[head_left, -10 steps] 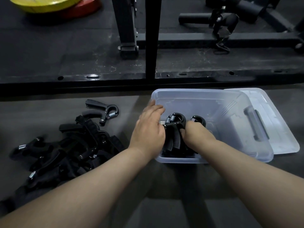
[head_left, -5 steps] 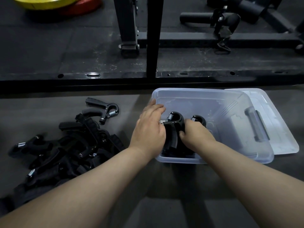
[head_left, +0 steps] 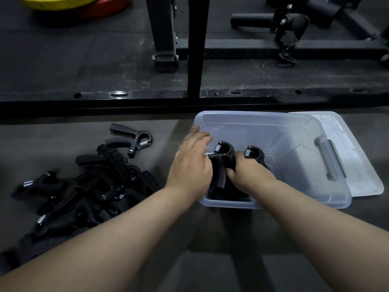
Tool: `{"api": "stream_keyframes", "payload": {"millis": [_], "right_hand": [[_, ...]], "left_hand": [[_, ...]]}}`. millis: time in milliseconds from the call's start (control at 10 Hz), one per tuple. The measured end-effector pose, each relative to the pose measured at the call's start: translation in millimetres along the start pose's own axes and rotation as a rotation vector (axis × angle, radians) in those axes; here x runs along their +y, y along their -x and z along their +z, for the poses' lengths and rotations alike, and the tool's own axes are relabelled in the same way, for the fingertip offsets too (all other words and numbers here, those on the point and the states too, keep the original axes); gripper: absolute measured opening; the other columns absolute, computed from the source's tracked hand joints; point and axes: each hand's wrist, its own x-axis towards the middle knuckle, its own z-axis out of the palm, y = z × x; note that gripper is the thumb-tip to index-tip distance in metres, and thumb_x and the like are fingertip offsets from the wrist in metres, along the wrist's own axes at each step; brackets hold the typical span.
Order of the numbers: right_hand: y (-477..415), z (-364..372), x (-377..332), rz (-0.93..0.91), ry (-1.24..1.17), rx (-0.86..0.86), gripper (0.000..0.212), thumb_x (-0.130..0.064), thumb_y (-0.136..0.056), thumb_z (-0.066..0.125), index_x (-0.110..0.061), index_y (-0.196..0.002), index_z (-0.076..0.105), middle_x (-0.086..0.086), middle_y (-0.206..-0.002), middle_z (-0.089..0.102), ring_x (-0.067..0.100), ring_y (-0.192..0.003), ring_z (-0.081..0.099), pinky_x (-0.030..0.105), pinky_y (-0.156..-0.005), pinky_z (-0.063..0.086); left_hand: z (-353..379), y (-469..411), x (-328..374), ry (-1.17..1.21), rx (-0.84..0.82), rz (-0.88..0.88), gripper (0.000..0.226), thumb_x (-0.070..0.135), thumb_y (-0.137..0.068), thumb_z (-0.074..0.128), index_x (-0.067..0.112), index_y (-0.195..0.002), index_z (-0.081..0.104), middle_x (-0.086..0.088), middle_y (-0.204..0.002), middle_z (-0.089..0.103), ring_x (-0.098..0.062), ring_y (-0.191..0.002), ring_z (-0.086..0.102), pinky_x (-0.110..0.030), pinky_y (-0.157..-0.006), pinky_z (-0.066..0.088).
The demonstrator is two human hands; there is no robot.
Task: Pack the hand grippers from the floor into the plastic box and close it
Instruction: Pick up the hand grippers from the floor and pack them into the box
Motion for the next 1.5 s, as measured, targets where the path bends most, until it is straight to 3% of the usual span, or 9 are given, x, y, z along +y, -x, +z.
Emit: {"api": "stream_keyframes", "payload": {"millis": [300, 900, 1200, 1300, 1400, 1500], "right_hand": [[-6.1, 6.8, -1.2, -0.024, 0.043, -0.085, 0.044, -0.022, -0.083, 0.053, -0.006, -0.122, 0.042, 0.016, -0.106, 0.065, 0.036, -0.093, 0.065, 0.043, -0.081, 0.054], [-5.5, 7.9, 0.8, -0.056, 0.042, -0.050, 0.037, -0.025, -0.083, 0.053, -0.009, -0.116, 0.047, 0.014, -0.103, 0.066, 0.035, -0.091, 0.065, 0.043, -0.080, 0.054], [0.7, 3.3, -0.2, -0.029, 0.044, -0.077, 0.038, -0.029, -0.085, 0.053, -0.010, -0.117, 0.045, 0.016, -0.106, 0.066, 0.035, -0.097, 0.064, 0.036, -0.074, 0.048], [6.1, -2.6, -2.8, -0.012, 0.071, -0.060, 0.041, -0.034, -0.085, 0.051, -0.013, -0.119, 0.048, 0.017, -0.115, 0.062, 0.035, -0.101, 0.061, 0.034, -0.072, 0.042], [12.7, -9.0, -10.1, 0.049, 0.046, 0.019, 0.042, -0.041, -0.088, 0.044, -0.015, -0.120, 0.049, 0.019, -0.126, 0.048, 0.040, -0.105, 0.057, 0.042, -0.081, 0.044], [16.0, -17.6, -17.1, 0.029, -0.076, 0.162, 0.045, -0.044, -0.091, 0.044, -0.018, -0.128, 0.049, 0.015, -0.130, 0.046, 0.038, -0.112, 0.054, 0.046, -0.089, 0.045]], "left_hand": [[0.8, -0.1, -1.3, 0.007, 0.007, 0.008, 0.061, 0.011, -0.077, 0.031, 0.012, -0.134, 0.055, 0.004, -0.145, 0.047, -0.005, -0.146, 0.022, -0.037, -0.119, 0.024], [-1.7, 1.5, 1.5, -0.008, -0.016, -0.001, 0.059, 0.008, -0.080, 0.033, 0.013, -0.136, 0.053, 0.005, -0.147, 0.044, -0.004, -0.146, 0.020, -0.033, -0.120, 0.021], [-4.1, 1.5, 1.6, -0.017, -0.009, -0.001, 0.057, 0.009, -0.081, 0.034, 0.011, -0.135, 0.053, 0.003, -0.147, 0.045, -0.007, -0.147, 0.020, -0.036, -0.120, 0.021], [-6.5, 1.8, 3.5, -0.014, -0.025, 0.005, 0.056, 0.007, -0.083, 0.038, 0.010, -0.136, 0.053, 0.001, -0.148, 0.044, -0.008, -0.147, 0.019, -0.037, -0.121, 0.020], [-5.7, 0.7, 2.2, 0.006, -0.030, 0.010, 0.057, 0.009, -0.081, 0.037, 0.009, -0.135, 0.053, -0.001, -0.148, 0.045, -0.009, -0.147, 0.020, -0.037, -0.120, 0.020], [-3.0, -0.9, 0.4, 0.011, -0.015, 0.004, 0.058, 0.010, -0.079, 0.038, 0.009, -0.135, 0.053, -0.001, -0.148, 0.045, -0.010, -0.147, 0.021, -0.036, -0.120, 0.019]]}}
